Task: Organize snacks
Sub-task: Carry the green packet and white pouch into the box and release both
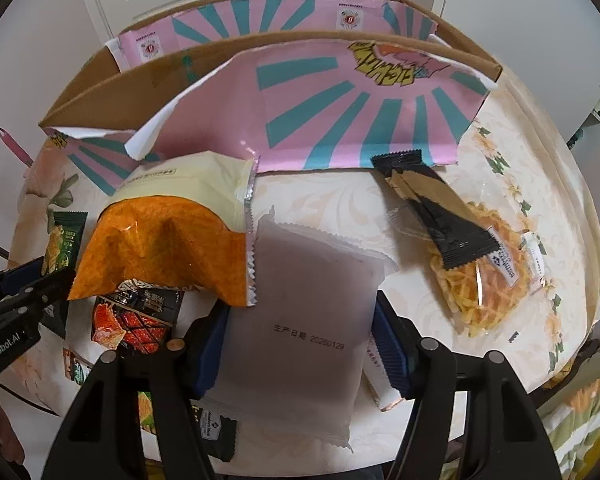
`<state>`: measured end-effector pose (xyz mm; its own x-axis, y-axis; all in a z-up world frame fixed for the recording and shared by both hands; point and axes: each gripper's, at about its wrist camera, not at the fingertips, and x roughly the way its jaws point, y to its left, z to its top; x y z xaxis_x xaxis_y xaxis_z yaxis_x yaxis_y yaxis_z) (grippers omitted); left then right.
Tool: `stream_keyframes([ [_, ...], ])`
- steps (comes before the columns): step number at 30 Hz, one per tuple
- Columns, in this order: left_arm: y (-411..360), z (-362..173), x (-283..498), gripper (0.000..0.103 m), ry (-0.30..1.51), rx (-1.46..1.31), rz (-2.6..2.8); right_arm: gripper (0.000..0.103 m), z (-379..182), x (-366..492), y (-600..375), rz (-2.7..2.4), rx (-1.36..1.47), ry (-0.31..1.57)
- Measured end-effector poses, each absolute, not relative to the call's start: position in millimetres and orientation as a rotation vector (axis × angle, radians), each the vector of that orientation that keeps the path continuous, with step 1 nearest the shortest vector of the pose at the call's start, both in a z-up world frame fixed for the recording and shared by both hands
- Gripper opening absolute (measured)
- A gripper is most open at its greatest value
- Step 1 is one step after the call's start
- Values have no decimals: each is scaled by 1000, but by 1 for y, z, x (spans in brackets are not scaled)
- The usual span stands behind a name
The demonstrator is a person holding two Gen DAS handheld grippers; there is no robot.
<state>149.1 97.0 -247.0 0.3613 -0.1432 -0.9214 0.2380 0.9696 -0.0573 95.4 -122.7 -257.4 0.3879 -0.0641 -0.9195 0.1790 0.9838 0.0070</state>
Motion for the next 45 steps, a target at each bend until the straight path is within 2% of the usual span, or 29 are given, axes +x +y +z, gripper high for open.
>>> stream_keyframes([
  [14, 87, -198, 133, 41, 1084, 42, -155, 61, -213, 87, -146, -10, 119, 1061],
  [29, 40, -108, 128, 41, 910, -28, -132, 61, -119, 104, -198, 212, 33, 912],
  [37, 9, -88, 185, 41, 895, -40, -196, 61, -95, 150, -221, 268, 12, 870],
  [45, -11, -119, 272, 41, 1009, -27, -282, 61, -100, 213, -223, 239, 28, 898],
])
